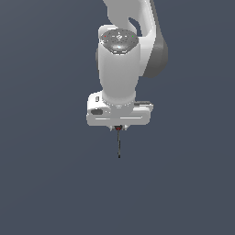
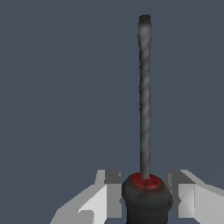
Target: Pick up the object and move it to a goal position.
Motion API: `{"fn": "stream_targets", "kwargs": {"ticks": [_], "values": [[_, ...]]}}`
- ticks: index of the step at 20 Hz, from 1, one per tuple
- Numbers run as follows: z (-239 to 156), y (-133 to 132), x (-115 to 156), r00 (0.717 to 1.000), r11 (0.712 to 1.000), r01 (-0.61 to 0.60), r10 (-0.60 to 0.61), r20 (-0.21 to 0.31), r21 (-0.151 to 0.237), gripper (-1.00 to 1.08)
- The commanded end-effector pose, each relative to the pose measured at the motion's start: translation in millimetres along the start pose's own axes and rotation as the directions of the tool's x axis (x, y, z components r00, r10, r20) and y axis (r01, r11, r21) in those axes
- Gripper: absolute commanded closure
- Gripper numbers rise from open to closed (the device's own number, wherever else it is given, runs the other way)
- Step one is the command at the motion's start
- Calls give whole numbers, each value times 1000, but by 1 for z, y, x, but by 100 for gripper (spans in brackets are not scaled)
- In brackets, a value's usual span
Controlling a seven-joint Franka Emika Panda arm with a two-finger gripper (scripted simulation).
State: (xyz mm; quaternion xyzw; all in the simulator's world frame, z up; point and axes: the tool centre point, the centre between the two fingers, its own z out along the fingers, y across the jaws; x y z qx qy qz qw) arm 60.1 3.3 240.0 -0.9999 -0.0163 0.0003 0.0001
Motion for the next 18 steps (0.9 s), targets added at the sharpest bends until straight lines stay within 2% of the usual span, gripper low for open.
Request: {"fn": "stream_targets", "kwargs": {"ticks": [1, 9, 18], "values": [[-29, 4, -3, 1000, 1000, 0, 0, 0, 0, 108], [-102, 16, -9, 1000, 1000, 0, 0, 0, 0, 108], [-136, 21, -9, 1000, 1000, 0, 0, 0, 0, 108]]}}
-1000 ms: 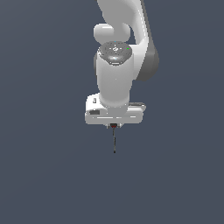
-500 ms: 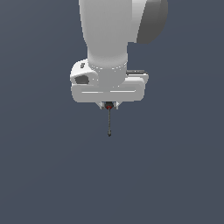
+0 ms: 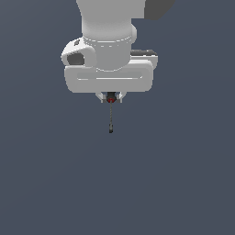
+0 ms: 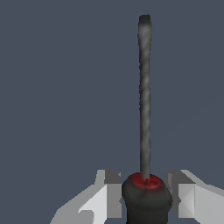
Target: Pick up the object and move it to a goal position.
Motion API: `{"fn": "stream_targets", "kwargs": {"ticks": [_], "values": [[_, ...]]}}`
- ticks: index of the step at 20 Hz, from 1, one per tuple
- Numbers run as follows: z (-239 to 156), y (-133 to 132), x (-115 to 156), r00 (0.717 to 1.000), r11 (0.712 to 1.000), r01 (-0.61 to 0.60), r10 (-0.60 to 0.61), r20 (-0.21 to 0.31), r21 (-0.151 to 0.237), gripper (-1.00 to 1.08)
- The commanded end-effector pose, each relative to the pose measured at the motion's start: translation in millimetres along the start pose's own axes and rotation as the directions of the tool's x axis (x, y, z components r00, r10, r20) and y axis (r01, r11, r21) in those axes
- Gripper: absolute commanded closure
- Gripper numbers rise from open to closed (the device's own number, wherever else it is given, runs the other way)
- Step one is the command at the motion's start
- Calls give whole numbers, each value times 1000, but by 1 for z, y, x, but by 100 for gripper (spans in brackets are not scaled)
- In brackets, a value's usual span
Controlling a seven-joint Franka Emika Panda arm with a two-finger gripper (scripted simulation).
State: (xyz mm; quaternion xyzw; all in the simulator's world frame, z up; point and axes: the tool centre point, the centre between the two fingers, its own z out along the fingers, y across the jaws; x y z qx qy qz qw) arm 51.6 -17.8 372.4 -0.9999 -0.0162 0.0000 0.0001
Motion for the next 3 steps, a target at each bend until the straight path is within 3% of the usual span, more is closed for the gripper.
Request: {"fn": "stream_targets", "kwargs": {"ticks": [1, 3], "values": [[-4, 1, 0, 1000, 1000, 0, 0, 1, 0, 108], [-5, 1, 0, 1000, 1000, 0, 0, 1, 0, 108]]}}
